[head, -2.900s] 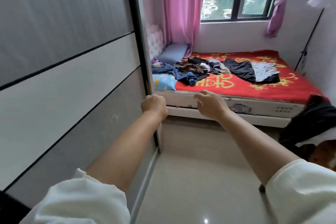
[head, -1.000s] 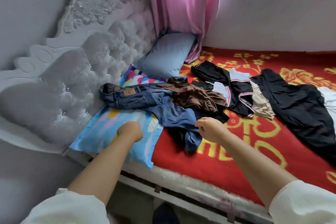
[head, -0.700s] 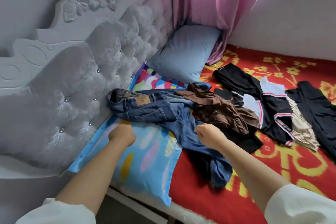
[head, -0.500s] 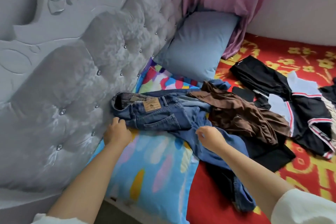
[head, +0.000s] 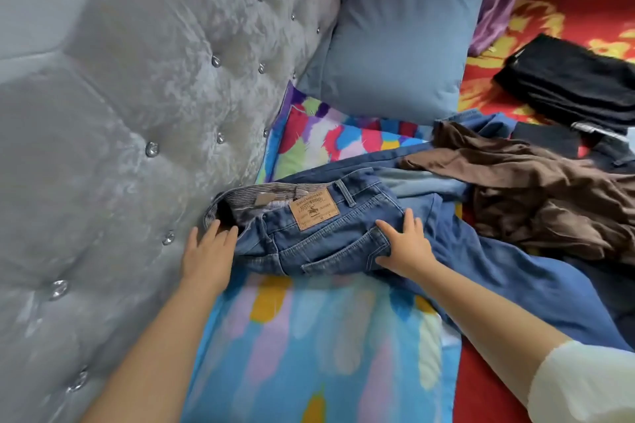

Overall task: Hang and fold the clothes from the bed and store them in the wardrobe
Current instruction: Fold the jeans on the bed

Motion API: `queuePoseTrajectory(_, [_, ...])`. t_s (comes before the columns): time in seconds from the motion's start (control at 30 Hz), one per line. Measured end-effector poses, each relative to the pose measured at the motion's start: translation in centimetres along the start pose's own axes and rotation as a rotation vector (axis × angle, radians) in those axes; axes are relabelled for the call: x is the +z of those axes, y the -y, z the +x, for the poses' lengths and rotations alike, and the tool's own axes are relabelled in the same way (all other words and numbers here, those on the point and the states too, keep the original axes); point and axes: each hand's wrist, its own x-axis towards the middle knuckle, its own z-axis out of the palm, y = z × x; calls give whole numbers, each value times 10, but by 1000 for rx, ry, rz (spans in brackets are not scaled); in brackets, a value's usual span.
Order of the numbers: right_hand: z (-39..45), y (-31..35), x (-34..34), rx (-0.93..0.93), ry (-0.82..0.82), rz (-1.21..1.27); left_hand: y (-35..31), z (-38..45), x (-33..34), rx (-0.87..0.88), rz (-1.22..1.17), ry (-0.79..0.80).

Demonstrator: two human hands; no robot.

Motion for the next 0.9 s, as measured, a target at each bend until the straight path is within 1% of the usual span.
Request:
queuePoseTrajectory(0.07, [9,1,12,130,18,164,2,4,3,-9,37,-6])
queuePoseTrajectory(0.17, [11,5,25,146,-37,296,7,10,5,42,-1,22])
queuePoseTrajectory(0.3, [-13,-2,29,103,-34,250,8,7,2,115,-87,47])
queuePoseTrajectory(0.43, [-51,-24,19,81,34,257,17,7,-30,172,-90,96])
queuePoseTrajectory(0.5, [-72,-39,15,97,50,287,19,6,-48,183,-136,69])
queuePoseTrajectory(0.53, [-82,-47,14,102,67,264,17,3,-59,203,-168,30])
queuePoseTrajectory(0.57, [-93,-56,16,105,89,203,14,-2,-70,262,-213,-58])
queuePoseTrajectory(0.6, [-103,-64,18,102,125,117,10,-8,-80,361,-250,-235])
queuePoseTrajectory(0.63, [-114,-69,19,102,155,38,7,-16,-92,482,-261,-454])
queuePoseTrajectory(0.7, [-137,-73,18,137,145,-28,4,-40,-116,711,-209,-732])
queuePoseTrajectory(0.73, [-143,-71,14,106,78,23,3,-52,-124,776,-182,-816])
queuePoseTrajectory(0.77, [-149,-70,6,27,-38,104,0,-64,-132,827,-171,-895])
queuePoseTrajectory(0.83, [-147,-63,-13,-159,-307,213,-1,-87,-146,926,-184,-980])
queuePoseTrajectory(0.87, [-153,-58,-29,-255,-402,203,-3,-101,-152,965,-182,-1013])
queuePoseTrajectory(0.9, [-156,-51,-44,-363,-398,147,-4,-112,-156,976,-163,-1032])
